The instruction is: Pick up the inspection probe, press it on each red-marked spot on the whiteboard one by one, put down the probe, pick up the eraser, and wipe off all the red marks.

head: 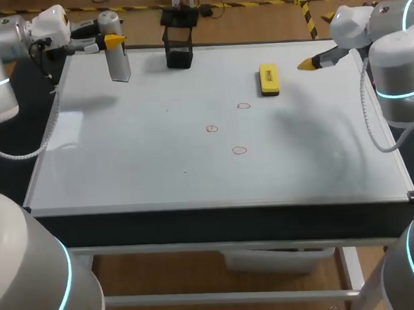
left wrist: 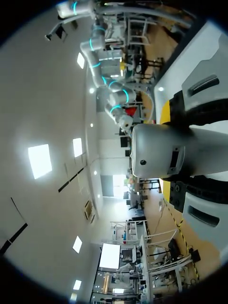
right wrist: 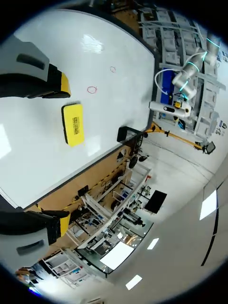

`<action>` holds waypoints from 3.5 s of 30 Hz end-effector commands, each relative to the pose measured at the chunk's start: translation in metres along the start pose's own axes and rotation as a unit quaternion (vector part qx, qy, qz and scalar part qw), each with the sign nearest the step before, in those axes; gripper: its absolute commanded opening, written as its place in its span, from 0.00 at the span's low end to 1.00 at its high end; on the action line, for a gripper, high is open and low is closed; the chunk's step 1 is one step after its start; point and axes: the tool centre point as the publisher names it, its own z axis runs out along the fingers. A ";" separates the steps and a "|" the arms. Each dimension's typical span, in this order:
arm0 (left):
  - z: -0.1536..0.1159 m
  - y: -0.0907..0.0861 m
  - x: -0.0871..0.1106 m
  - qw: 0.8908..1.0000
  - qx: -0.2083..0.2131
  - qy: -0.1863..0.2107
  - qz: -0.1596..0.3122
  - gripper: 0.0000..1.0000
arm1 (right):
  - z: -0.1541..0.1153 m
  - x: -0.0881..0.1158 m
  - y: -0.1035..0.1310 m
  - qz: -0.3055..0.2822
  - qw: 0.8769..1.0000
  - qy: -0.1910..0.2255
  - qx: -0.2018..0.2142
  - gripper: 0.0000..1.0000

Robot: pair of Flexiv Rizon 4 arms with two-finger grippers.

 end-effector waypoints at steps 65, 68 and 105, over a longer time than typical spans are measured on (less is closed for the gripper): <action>0.001 -0.003 0.006 0.998 -0.001 -0.070 0.002 0.00 | 0.126 0.086 0.020 -0.753 0.403 0.521 0.014 1.00; 0.001 -0.003 0.006 0.998 -0.001 -0.070 0.002 0.00 | 0.126 0.082 0.015 -0.745 0.410 0.526 0.025 1.00; 0.001 -0.003 0.006 0.998 -0.001 -0.070 0.002 0.00 | 0.105 0.088 -0.037 -0.678 0.541 0.495 0.058 1.00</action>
